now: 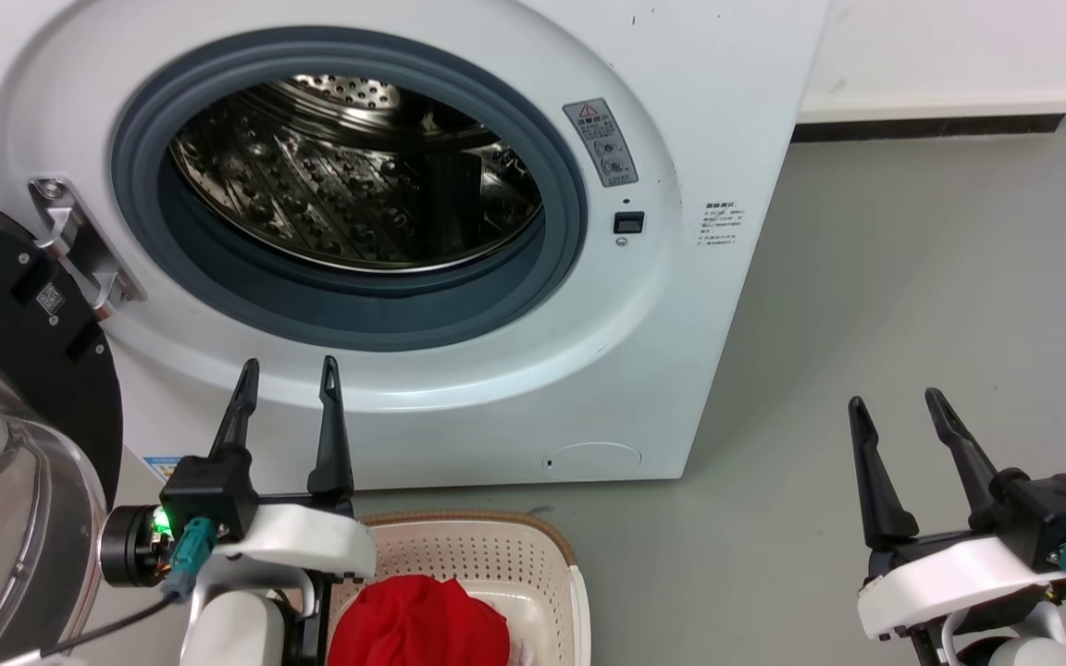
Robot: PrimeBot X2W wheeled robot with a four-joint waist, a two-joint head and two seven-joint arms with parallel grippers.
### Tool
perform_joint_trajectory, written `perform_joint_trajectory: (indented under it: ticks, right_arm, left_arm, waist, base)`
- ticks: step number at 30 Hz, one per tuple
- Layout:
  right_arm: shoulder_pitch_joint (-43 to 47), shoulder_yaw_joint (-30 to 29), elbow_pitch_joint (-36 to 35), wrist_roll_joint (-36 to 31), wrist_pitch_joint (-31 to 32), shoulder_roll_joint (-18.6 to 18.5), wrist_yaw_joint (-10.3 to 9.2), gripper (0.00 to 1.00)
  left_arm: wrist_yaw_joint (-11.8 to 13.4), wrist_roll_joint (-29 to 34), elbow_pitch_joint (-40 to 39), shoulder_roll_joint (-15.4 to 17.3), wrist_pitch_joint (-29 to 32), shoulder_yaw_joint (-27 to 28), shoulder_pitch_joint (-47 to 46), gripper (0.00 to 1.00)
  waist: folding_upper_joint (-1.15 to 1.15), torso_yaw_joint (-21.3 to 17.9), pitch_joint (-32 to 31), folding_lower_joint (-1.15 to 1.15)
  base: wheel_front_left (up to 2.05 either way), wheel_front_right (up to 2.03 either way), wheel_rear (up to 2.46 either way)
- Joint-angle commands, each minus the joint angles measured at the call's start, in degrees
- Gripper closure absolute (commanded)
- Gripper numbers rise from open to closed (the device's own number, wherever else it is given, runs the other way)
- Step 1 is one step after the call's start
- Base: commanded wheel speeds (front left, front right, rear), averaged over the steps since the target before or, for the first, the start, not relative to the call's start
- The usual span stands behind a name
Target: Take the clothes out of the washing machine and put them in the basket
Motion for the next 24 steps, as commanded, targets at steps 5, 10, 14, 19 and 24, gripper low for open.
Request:
perform_joint_trajectory:
  ticks: [5,10,14,19,24]
  right_arm:
    - [2.0,-0.2,-0.7,-1.0,0.8,0.0,-0.02,0.0]
    - [3.6,0.0,-1.2,-1.5,1.5,0.0,-0.02,0.0]
    - [4.5,0.2,-1.7,-1.4,1.7,0.0,-0.02,0.0]
    - [4.8,0.5,-1.9,-0.8,1.8,0.0,-0.02,0.0]
    - [5.0,0.7,-2.0,-0.7,1.9,0.0,-0.02,0.0]
  left_arm:
    - [0.5,2.3,-3.8,0.8,-0.1,-1.1,3.8,0.0]
    - [1.1,2.6,-5.4,1.3,0.1,-1.1,7.5,0.0]
    - [1.5,1.8,-5.9,1.2,1.1,-1.1,9.4,0.0]
    - [2.0,1.1,-6.0,1.0,1.7,-1.3,10.6,0.0]
    - [2.1,0.7,-6.0,1.3,2.0,-1.4,10.9,0.0]
  waist:
    - [0.0,-0.1,-2.3,0.01]
    - [0.0,-0.1,-4.0,0.01]
    - [0.0,0.3,-4.4,0.01]
    - [0.0,0.6,-4.7,0.01]
    - [0.0,0.7,-4.8,0.01]
  base:
    - [0.0,0.0,0.0]
    - [0.0,0.0,0.0]
    - [0.0,0.0,0.0]
    - [0.0,0.0,0.0]
    - [0.0,0.0,0.0]
